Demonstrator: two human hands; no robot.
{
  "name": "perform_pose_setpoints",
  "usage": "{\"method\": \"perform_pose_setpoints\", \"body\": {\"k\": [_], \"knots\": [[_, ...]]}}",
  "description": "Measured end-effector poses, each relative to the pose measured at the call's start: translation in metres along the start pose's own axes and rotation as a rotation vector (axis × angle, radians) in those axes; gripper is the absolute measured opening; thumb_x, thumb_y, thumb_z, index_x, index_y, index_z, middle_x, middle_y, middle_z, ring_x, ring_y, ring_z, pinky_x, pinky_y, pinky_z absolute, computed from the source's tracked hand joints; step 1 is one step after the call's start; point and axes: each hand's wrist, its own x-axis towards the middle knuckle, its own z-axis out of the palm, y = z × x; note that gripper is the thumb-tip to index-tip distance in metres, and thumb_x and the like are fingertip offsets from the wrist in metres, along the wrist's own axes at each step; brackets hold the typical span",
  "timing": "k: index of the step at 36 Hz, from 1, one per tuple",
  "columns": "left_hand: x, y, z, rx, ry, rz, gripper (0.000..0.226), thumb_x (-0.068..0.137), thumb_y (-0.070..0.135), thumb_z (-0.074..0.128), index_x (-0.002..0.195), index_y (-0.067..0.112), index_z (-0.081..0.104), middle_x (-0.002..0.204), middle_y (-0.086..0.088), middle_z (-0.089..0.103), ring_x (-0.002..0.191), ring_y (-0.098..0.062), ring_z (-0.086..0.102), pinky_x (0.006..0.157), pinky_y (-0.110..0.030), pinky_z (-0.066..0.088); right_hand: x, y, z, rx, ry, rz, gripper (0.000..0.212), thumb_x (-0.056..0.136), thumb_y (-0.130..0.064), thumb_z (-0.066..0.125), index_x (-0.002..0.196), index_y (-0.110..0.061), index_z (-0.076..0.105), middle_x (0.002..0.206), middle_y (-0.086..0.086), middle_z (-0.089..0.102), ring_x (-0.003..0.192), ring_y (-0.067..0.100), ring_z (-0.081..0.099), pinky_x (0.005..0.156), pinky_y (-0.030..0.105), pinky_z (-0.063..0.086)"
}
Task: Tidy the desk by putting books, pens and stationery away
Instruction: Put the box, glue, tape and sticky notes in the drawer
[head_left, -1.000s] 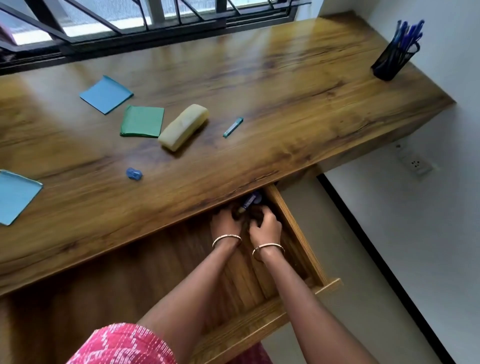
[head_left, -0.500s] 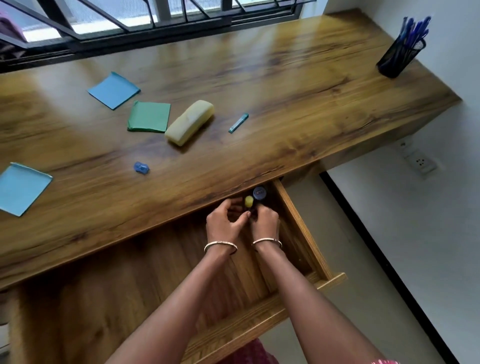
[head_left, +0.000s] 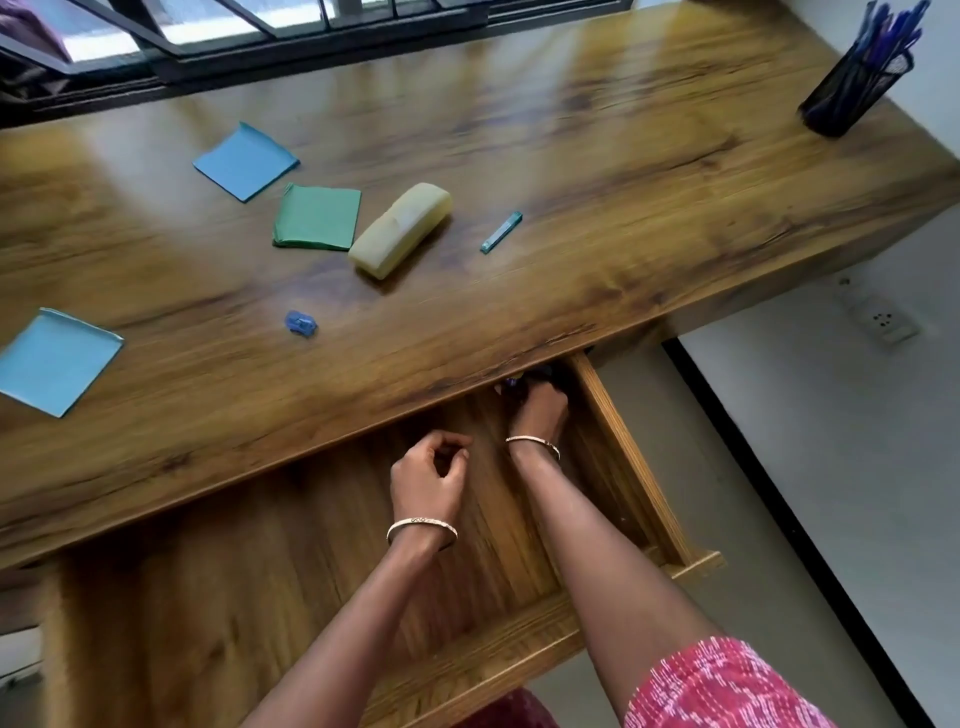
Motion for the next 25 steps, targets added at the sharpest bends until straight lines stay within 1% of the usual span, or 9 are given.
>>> {"method": "perform_pose_setpoints", "body": {"k": [3,5,8,9,13,17,20,23,25], "knots": [[-0.001,0.003,-0.002,-0.012,-0.004,-0.001,0.018,0.080,0.012,0.068,0.082,0.030,0.072,0.076,0.012,0.070,0.073,-0.001,0.065,0.070,-0.029,0.054,-0.004,0.001,-0.001,-0.024,0.002,-0.018,0.022,0.090,-0.019,0.063,0.104,-0.005,0.073,0.097,0.015,0.072,0.092,0.029,0.068,0.071,0.025,0.044],[-0.003,0.007,-0.005,-0.014,-0.003,0.012,0.018,0.080,0.012,0.068,0.081,0.030,0.071,0.075,0.014,0.070,0.073,0.001,0.064,0.070,-0.028,0.054,-0.011,0.002,-0.004,-0.022,0.026,-0.020,0.019,0.088,-0.015,0.064,0.102,-0.005,0.073,0.096,0.015,0.072,0.093,0.031,0.068,0.071,0.028,0.047],[-0.006,0.015,-0.010,-0.026,-0.010,0.062,0.018,0.080,0.012,0.067,0.081,0.029,0.071,0.075,0.015,0.069,0.072,0.000,0.065,0.069,-0.026,0.054,-0.028,0.003,-0.017,-0.030,0.059,-0.016,0.017,0.088,-0.006,0.060,0.099,0.000,0.071,0.098,0.021,0.071,0.095,0.037,0.067,0.079,0.039,0.054],[-0.008,0.018,-0.012,-0.026,-0.017,0.086,0.017,0.081,0.012,0.067,0.082,0.029,0.071,0.076,0.016,0.069,0.073,0.000,0.065,0.069,-0.025,0.054,-0.035,0.004,-0.023,-0.034,0.052,0.000,0.017,0.088,-0.005,0.059,0.099,0.000,0.071,0.098,0.021,0.071,0.096,0.038,0.066,0.081,0.040,0.054],[-0.013,0.036,-0.028,-0.027,-0.023,0.176,0.017,0.082,0.011,0.067,0.082,0.028,0.071,0.076,0.017,0.070,0.073,0.002,0.064,0.065,-0.016,0.049,-0.062,0.015,-0.044,-0.020,0.026,0.009,0.019,0.083,-0.012,0.065,0.098,-0.014,0.076,0.096,0.012,0.075,0.095,0.032,0.068,0.083,0.034,0.054],[-0.002,0.057,-0.051,-0.048,0.012,0.254,0.016,0.082,0.010,0.068,0.083,0.025,0.071,0.076,0.014,0.071,0.069,0.000,0.066,0.067,-0.022,0.054,-0.074,0.006,-0.067,0.049,0.113,-0.113,0.014,0.080,-0.017,0.071,0.092,-0.018,0.078,0.090,0.003,0.076,0.088,0.022,0.070,0.080,0.028,0.054],[0.019,0.067,-0.069,0.008,0.154,0.274,0.014,0.082,0.013,0.069,0.084,0.026,0.071,0.077,0.011,0.071,0.066,-0.002,0.065,0.065,-0.026,0.055,-0.064,-0.019,-0.084,0.071,0.217,-0.246,0.010,0.079,-0.018,0.071,0.087,-0.019,0.077,0.086,0.001,0.076,0.082,0.019,0.069,0.069,0.022,0.046],[0.041,0.073,-0.087,0.140,0.381,0.252,0.012,0.082,0.013,0.067,0.089,0.023,0.070,0.080,0.002,0.071,0.066,-0.016,0.066,0.062,-0.025,0.049,-0.042,-0.051,-0.093,0.111,0.285,-0.423,0.008,0.078,-0.012,0.071,0.085,-0.014,0.075,0.084,0.001,0.074,0.079,0.019,0.069,0.070,0.019,0.042],[0.056,0.071,-0.099,0.175,0.482,0.205,0.015,0.081,0.011,0.065,0.092,0.019,0.068,0.087,-0.002,0.069,0.074,-0.023,0.066,0.067,-0.026,0.045,-0.022,-0.072,-0.092,0.079,0.284,-0.518,0.008,0.080,-0.012,0.069,0.086,-0.013,0.074,0.084,0.005,0.074,0.079,0.022,0.068,0.071,0.021,0.045]]}}
